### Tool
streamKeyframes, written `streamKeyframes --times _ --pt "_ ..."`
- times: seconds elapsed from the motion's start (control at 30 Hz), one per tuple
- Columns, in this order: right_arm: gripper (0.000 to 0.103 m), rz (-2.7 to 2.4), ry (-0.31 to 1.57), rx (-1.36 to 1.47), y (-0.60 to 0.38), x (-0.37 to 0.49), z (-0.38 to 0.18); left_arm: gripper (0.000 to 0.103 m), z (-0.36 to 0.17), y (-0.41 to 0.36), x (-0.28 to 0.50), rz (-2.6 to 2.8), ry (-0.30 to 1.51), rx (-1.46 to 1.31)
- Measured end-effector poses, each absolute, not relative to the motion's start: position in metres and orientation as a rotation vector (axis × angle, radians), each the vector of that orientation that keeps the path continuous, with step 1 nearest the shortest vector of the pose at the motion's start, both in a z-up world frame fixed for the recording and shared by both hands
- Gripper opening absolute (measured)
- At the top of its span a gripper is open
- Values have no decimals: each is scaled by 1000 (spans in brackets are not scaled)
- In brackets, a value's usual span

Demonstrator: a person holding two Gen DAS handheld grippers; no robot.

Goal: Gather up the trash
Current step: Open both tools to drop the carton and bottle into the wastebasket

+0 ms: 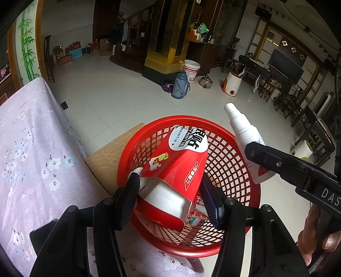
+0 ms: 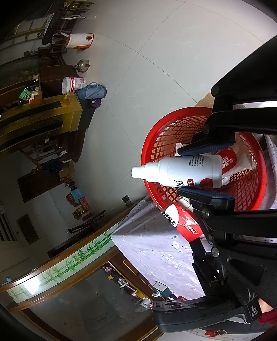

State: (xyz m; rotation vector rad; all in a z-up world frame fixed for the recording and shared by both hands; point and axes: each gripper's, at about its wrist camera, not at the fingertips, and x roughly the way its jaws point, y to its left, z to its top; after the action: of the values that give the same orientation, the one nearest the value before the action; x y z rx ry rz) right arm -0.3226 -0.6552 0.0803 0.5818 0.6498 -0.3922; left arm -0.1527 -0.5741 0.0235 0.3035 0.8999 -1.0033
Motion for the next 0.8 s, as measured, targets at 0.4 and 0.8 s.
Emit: streamKeyframes --times 0.4,0.8 --pt "33 -413 674 593 -669 -310 74 60 17 -580 -157 -1012 902 294" --pt "54 -504 658 561 -667 -329 86 75 22 -569 -161 -984 904 275"
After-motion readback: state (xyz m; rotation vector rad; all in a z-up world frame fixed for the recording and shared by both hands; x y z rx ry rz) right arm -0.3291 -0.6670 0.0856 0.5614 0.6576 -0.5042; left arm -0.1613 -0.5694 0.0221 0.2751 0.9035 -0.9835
